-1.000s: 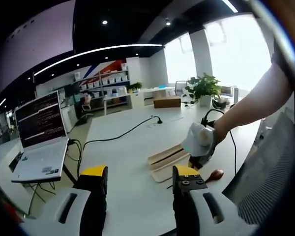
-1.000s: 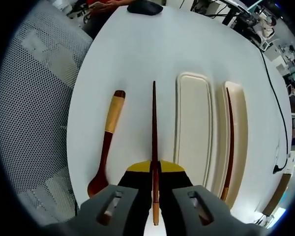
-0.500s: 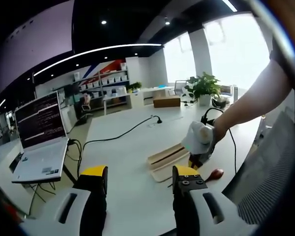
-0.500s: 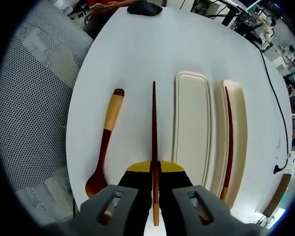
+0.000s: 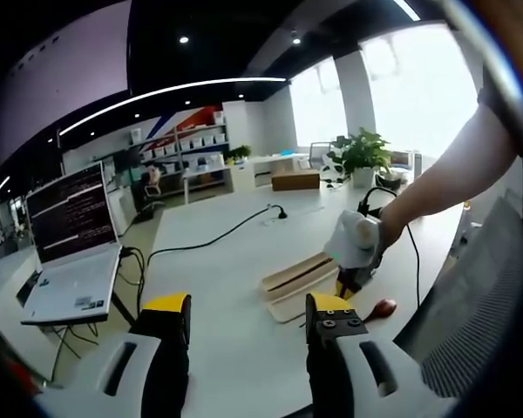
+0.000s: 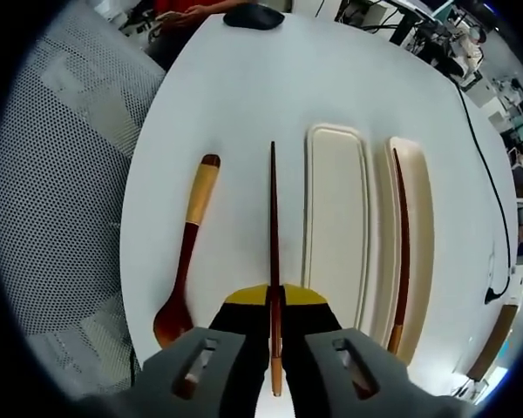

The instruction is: Arrange the utensils inside the cutlery case until each visible utensil rests in its matching compartment.

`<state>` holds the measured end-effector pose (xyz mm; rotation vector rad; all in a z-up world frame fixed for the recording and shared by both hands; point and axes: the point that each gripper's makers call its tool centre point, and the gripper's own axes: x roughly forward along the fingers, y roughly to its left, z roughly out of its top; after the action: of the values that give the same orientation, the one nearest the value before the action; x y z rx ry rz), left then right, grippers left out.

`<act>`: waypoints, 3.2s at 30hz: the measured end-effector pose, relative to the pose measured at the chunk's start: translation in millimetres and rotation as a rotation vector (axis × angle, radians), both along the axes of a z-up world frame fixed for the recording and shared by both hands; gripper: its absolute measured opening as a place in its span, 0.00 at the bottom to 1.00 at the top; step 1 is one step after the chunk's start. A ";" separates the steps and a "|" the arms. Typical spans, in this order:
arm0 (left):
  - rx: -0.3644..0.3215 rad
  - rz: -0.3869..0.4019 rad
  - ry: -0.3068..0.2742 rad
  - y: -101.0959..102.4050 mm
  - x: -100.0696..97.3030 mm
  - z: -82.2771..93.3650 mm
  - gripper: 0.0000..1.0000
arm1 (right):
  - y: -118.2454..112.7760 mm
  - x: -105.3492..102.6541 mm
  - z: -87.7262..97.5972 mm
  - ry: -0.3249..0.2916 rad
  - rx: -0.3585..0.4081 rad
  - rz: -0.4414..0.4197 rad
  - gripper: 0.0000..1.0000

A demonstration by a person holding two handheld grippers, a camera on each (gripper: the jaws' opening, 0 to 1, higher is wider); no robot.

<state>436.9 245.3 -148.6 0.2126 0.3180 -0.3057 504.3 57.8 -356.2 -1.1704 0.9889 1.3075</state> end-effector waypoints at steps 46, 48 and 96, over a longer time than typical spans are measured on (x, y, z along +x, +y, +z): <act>-0.001 0.001 -0.007 -0.5 -0.3 1.2 0.54 | 6.0 0.4 11.3 0.030 -0.004 -0.028 0.00; -0.005 -0.001 0.000 -1.1 -0.3 0.1 0.54 | 7.1 0.1 8.6 0.033 -0.004 -0.028 0.00; 0.001 -0.005 0.012 -1.6 -0.5 -2.0 0.54 | 7.8 -4.4 -1.7 0.082 0.068 -0.036 0.03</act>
<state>436.4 243.7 -150.6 0.2129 0.3291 -0.3121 499.9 65.6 -357.9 -1.0501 1.0127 1.3595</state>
